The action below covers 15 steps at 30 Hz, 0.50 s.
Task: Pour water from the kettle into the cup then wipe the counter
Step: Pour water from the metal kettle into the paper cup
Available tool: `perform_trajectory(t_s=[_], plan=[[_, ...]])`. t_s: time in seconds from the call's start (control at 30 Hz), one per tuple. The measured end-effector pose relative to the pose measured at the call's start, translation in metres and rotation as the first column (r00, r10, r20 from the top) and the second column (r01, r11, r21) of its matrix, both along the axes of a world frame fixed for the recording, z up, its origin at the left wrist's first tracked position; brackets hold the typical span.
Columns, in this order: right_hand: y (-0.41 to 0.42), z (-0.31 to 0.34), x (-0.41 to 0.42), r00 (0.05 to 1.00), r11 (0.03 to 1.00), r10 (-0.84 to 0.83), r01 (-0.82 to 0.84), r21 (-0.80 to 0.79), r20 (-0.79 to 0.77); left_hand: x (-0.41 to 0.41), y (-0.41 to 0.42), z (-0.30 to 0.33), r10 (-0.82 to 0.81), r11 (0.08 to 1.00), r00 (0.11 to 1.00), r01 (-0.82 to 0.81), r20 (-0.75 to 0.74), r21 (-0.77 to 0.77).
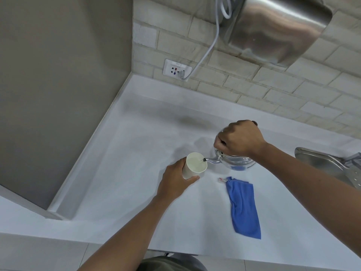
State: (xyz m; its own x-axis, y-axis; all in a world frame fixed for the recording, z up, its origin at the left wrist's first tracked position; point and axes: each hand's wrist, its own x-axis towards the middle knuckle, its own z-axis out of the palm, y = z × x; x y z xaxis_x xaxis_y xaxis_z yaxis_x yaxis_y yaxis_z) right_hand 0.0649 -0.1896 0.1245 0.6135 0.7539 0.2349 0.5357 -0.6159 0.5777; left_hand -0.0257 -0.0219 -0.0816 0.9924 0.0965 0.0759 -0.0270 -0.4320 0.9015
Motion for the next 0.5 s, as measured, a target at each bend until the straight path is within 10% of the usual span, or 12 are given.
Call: perform_trajectory(t_s=[0.5], plan=[[0.0025,0.0028,-0.0029,0.999,1.0,0.027,-0.026,-0.013,0.023,-0.0003,0.0,0.0008,-0.002,1.0,1.0,0.002,0.001,0.001]])
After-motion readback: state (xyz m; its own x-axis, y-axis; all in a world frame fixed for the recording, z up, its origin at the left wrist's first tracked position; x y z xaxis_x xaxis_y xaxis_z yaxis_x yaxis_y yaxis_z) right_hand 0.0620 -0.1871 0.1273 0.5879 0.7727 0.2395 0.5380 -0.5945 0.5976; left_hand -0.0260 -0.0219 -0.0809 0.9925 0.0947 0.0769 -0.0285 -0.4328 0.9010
